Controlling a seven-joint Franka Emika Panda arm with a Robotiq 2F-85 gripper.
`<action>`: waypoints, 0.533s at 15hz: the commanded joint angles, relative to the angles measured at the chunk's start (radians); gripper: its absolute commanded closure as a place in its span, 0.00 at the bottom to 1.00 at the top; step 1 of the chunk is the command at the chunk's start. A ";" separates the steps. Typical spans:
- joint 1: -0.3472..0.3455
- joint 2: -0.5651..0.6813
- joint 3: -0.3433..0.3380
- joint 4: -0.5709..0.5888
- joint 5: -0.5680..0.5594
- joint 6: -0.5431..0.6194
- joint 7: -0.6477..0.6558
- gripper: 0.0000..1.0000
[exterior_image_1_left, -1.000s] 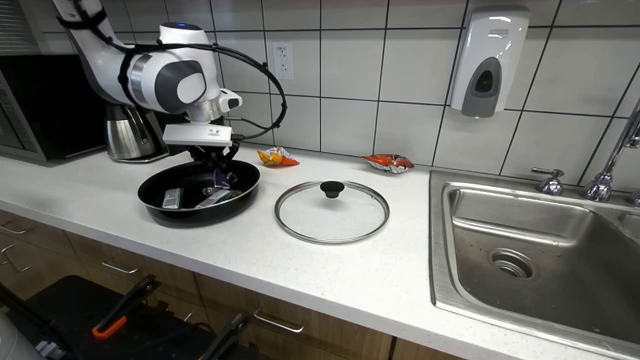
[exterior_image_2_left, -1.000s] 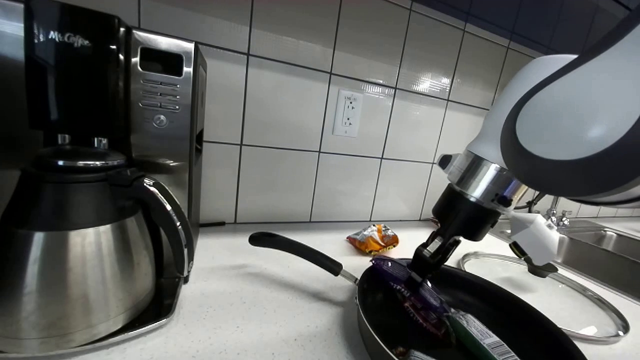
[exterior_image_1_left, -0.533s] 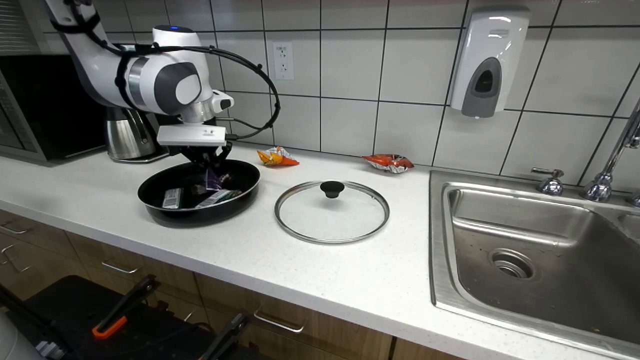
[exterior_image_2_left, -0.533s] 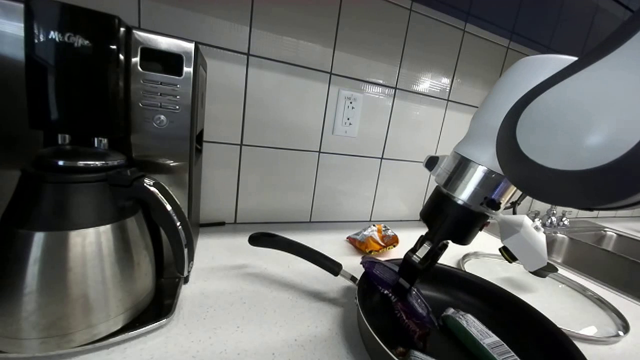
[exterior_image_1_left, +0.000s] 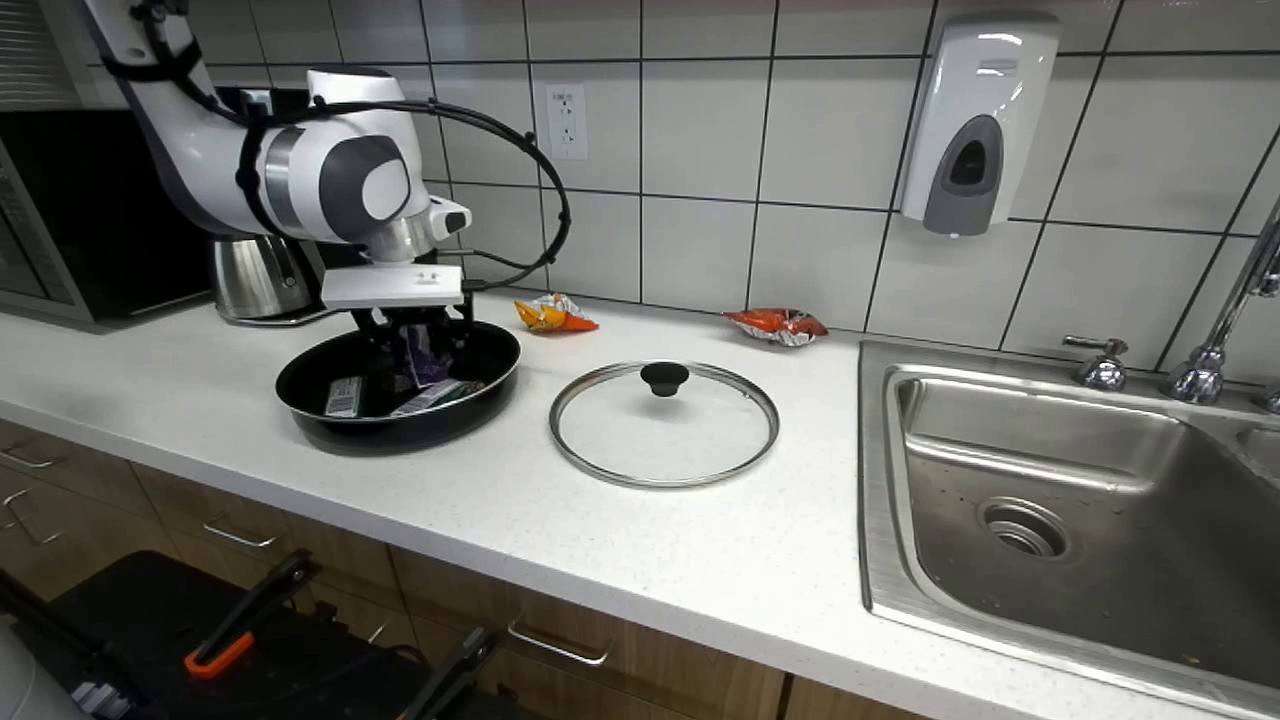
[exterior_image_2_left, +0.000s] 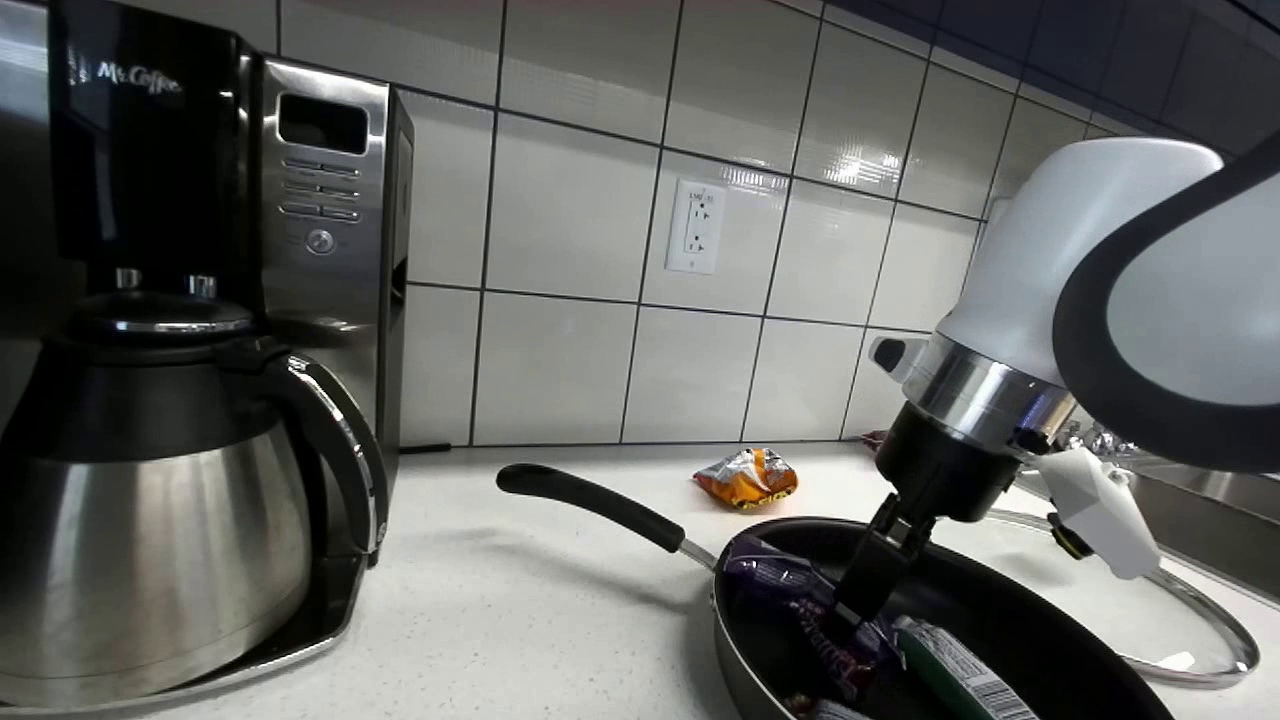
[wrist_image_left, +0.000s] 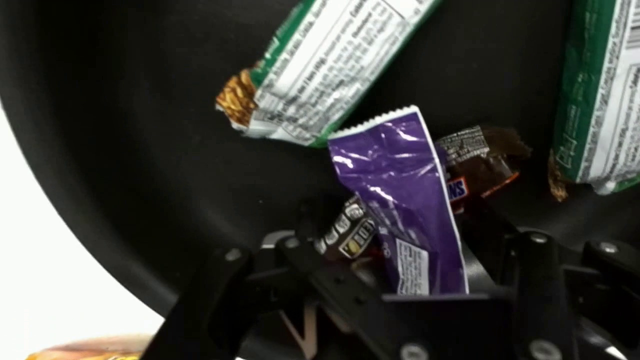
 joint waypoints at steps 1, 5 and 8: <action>-0.011 -0.039 -0.056 -0.034 -0.087 -0.033 0.039 0.00; -0.034 -0.066 -0.095 -0.053 -0.116 -0.025 0.037 0.00; -0.077 -0.091 -0.064 -0.032 -0.075 -0.033 0.009 0.00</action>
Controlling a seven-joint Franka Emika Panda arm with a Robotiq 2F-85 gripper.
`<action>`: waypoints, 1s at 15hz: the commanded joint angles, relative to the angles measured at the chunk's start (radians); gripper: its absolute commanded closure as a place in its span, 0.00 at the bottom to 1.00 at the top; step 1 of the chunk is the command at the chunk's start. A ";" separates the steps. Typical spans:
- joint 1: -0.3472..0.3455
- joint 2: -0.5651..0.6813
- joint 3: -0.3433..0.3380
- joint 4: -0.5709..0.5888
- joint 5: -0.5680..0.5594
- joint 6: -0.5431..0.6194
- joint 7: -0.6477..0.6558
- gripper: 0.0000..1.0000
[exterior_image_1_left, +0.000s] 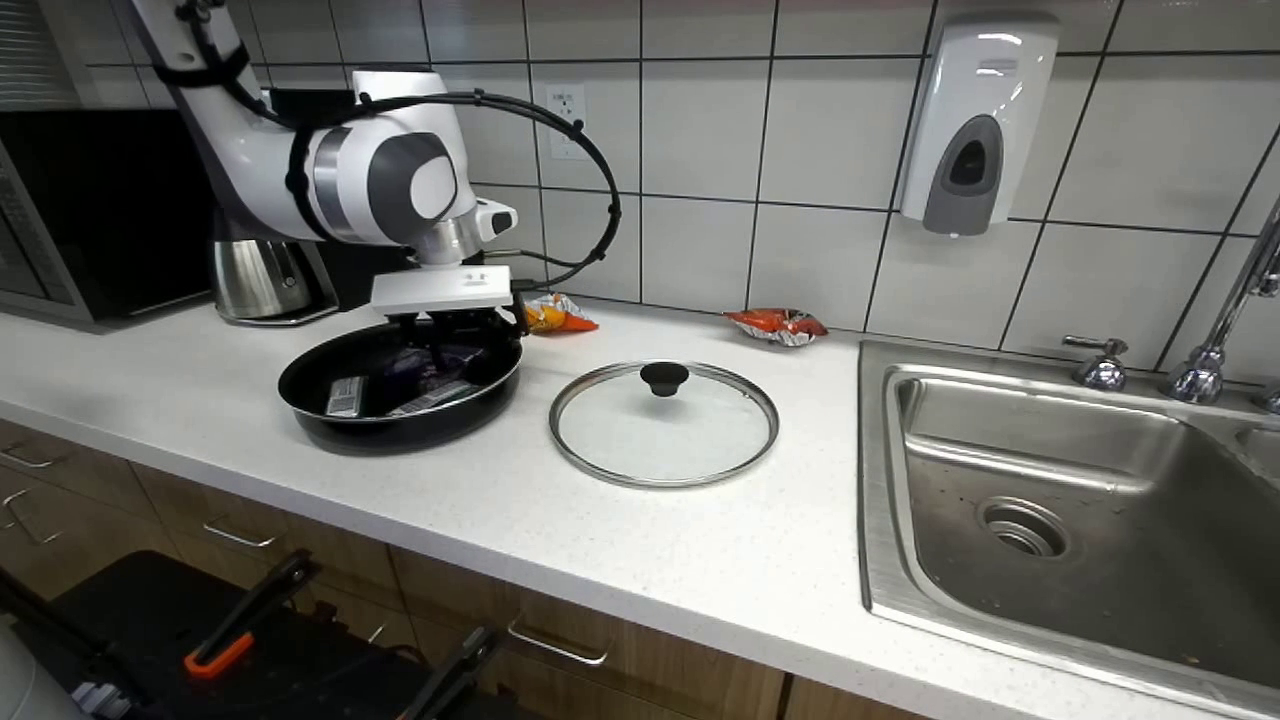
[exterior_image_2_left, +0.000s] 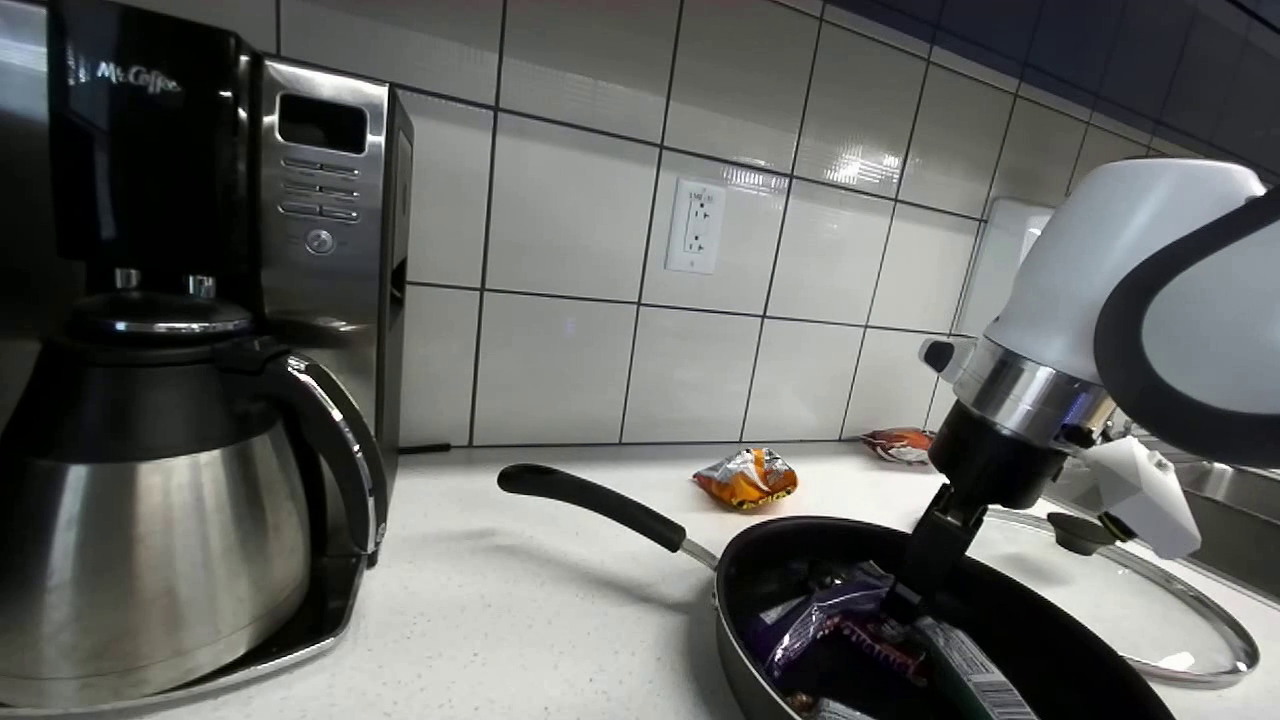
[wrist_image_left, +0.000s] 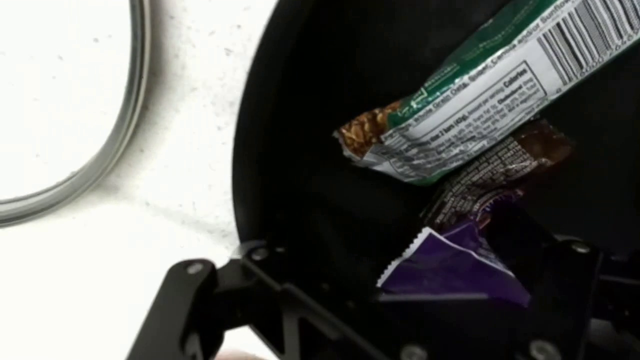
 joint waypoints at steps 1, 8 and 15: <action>-0.067 -0.079 0.061 0.003 0.041 -0.051 -0.013 0.00; -0.125 -0.197 0.095 0.007 0.248 -0.093 -0.076 0.00; -0.166 -0.281 -0.095 -0.010 0.154 -0.140 -0.001 0.00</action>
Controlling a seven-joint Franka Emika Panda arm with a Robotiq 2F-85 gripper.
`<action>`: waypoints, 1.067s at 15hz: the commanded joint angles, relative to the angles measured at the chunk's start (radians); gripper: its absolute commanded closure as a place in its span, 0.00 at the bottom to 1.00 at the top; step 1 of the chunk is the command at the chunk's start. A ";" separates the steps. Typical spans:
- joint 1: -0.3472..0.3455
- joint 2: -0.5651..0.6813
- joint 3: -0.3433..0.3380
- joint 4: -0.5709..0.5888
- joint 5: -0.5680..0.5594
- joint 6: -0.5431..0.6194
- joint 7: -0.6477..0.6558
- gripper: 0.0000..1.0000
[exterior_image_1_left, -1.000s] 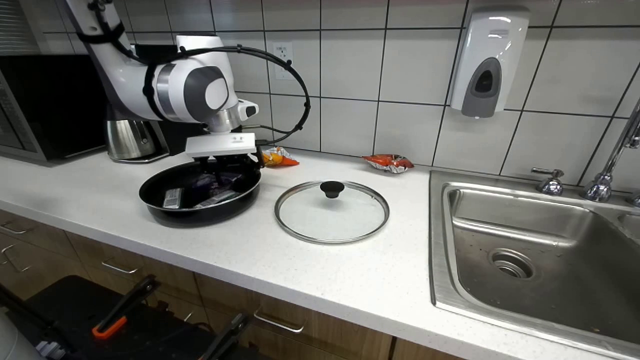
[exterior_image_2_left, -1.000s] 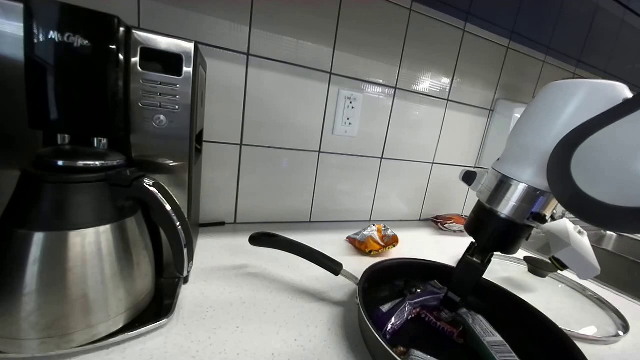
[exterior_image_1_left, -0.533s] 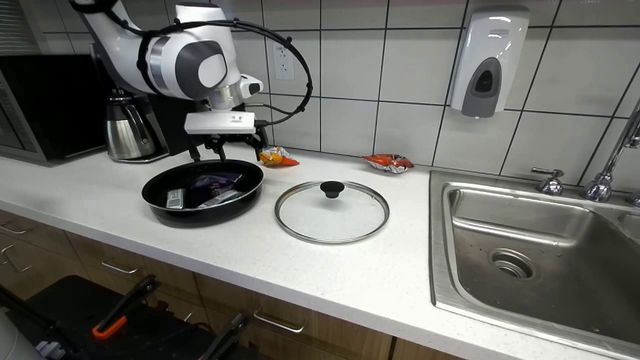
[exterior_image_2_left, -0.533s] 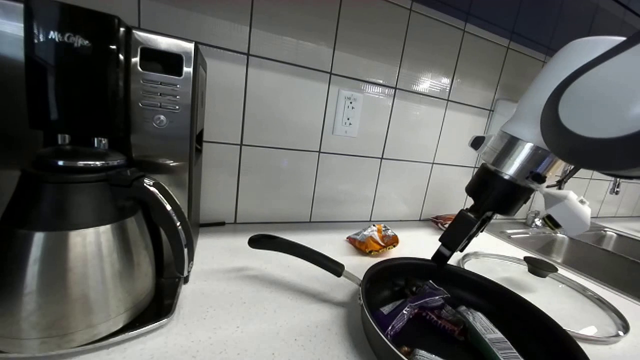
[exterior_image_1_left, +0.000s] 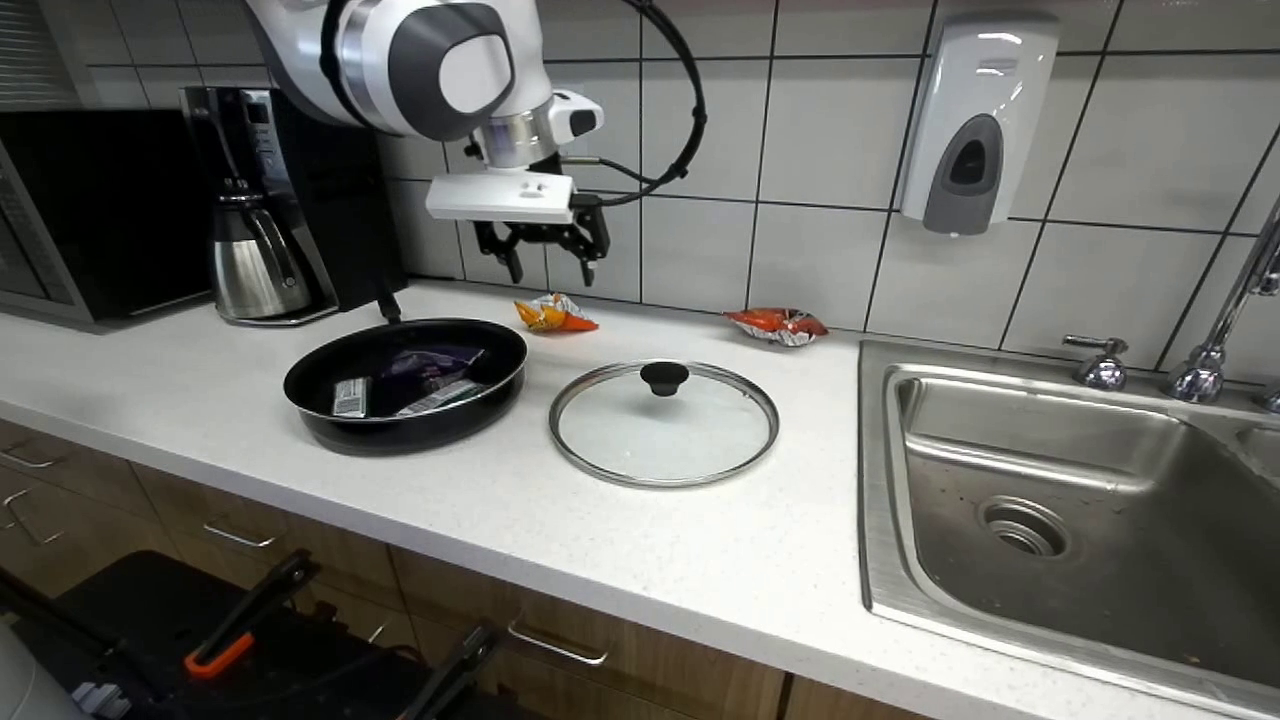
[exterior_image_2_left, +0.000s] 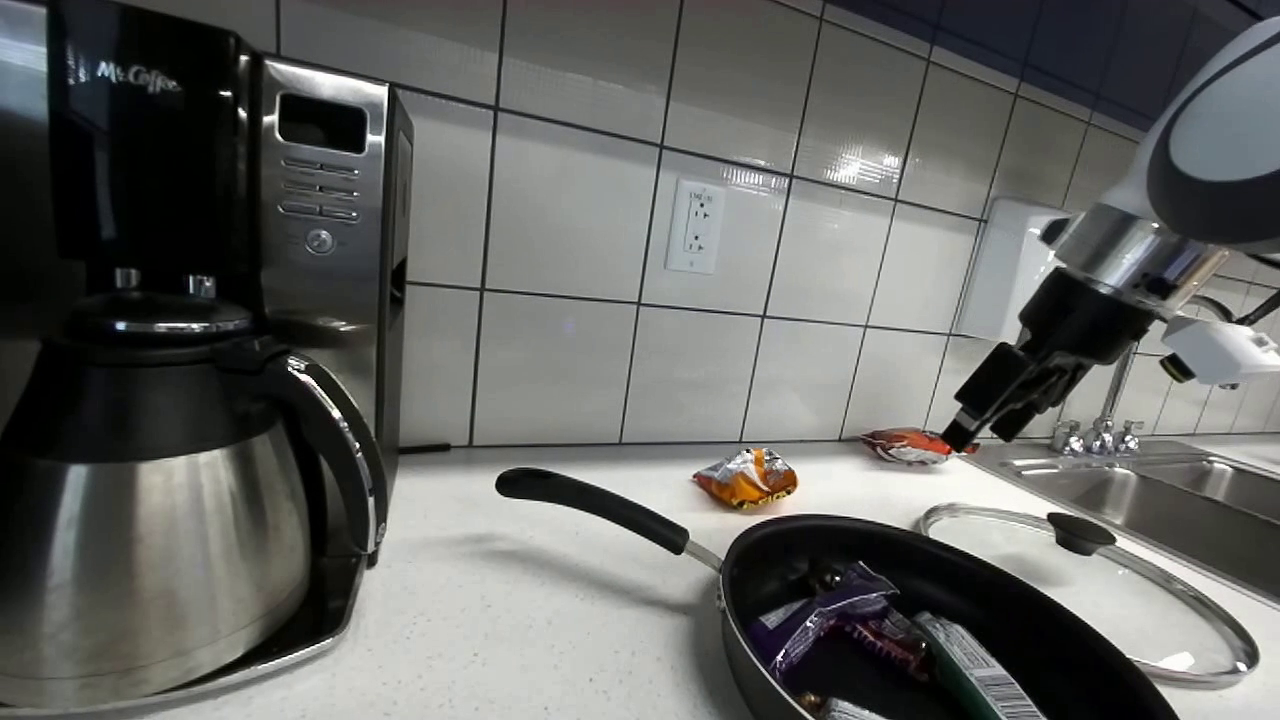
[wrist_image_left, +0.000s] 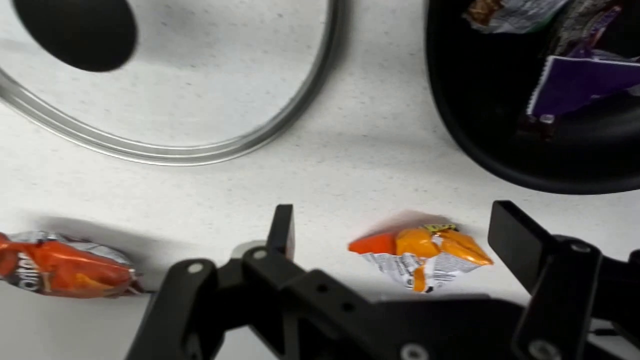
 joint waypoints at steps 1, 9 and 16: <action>-0.010 -0.057 -0.112 -0.017 -0.079 -0.066 0.044 0.00; 0.011 -0.031 -0.165 -0.002 -0.051 -0.074 0.014 0.00; 0.011 -0.032 -0.165 -0.002 -0.051 -0.075 0.014 0.00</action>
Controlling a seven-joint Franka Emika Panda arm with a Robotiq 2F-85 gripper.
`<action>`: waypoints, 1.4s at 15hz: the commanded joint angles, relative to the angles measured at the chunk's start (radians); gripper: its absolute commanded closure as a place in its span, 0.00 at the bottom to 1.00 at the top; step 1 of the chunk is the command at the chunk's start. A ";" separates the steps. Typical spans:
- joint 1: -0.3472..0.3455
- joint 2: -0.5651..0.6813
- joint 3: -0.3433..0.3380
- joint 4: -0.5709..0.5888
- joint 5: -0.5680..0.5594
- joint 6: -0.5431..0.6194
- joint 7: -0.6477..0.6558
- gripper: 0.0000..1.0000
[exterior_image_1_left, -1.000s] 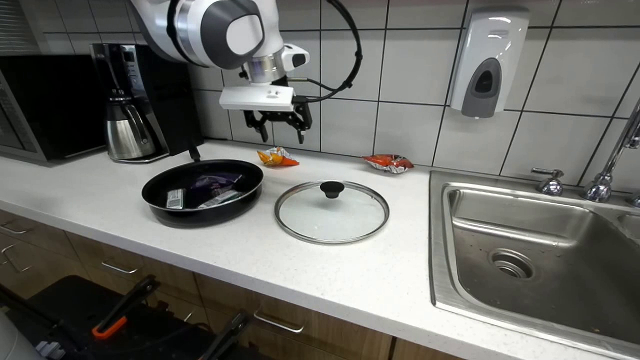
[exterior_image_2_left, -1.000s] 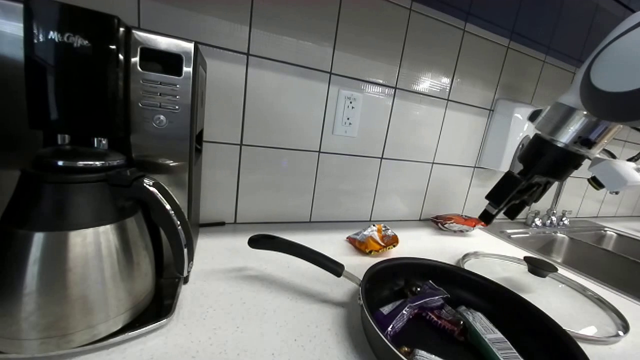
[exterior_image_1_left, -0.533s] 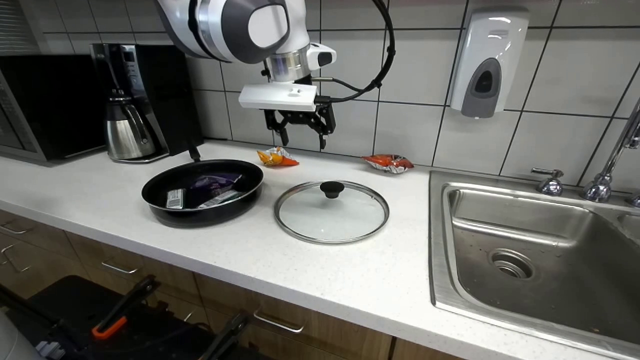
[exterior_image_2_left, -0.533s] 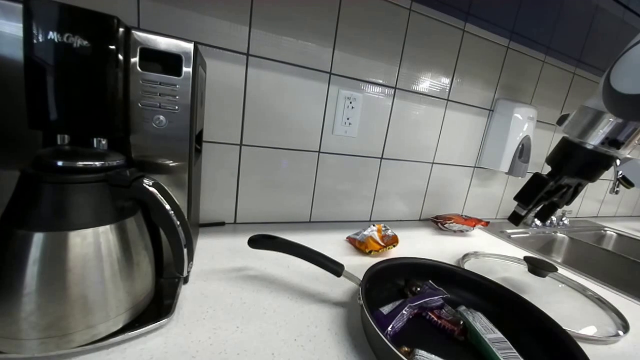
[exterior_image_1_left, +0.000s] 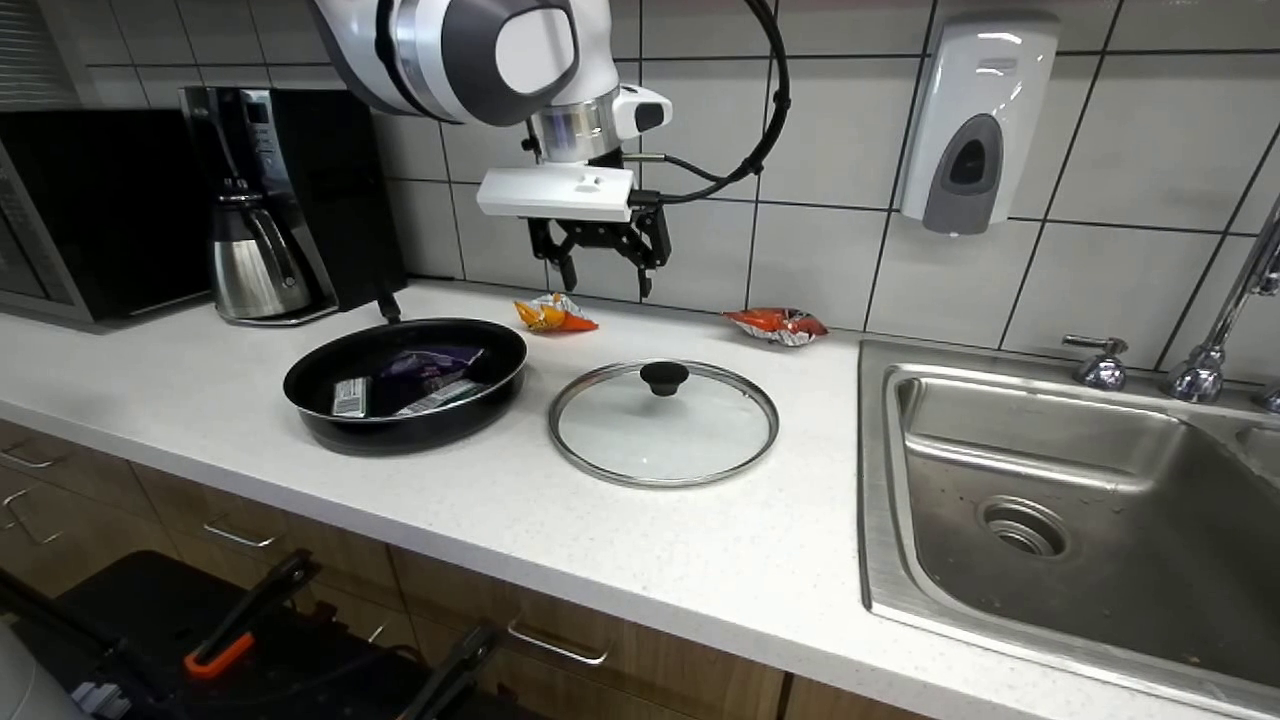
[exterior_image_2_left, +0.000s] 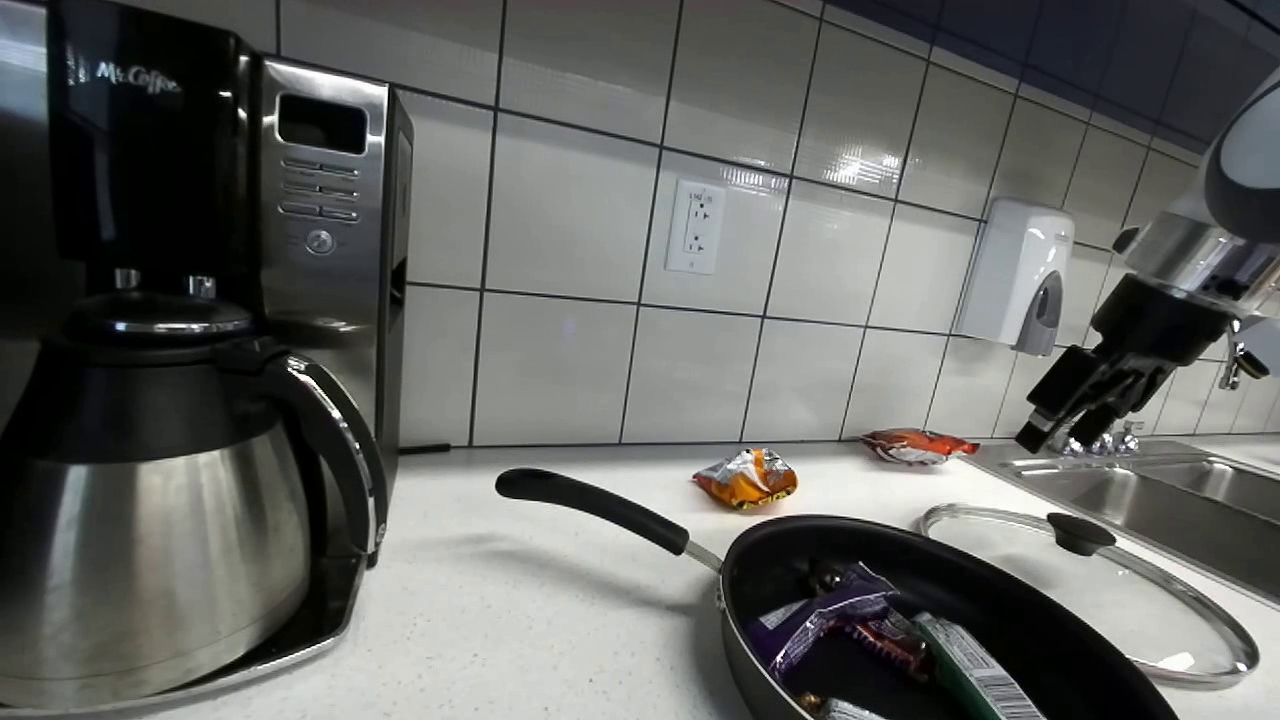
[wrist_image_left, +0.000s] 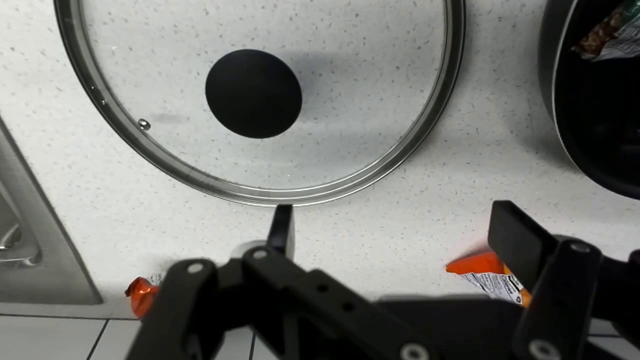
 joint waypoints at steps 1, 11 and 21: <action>0.021 -0.001 -0.021 0.000 -0.005 -0.001 0.005 0.00; -0.021 0.112 -0.093 0.106 -0.075 -0.095 0.089 0.00; -0.055 0.218 -0.084 0.235 0.050 -0.257 0.014 0.00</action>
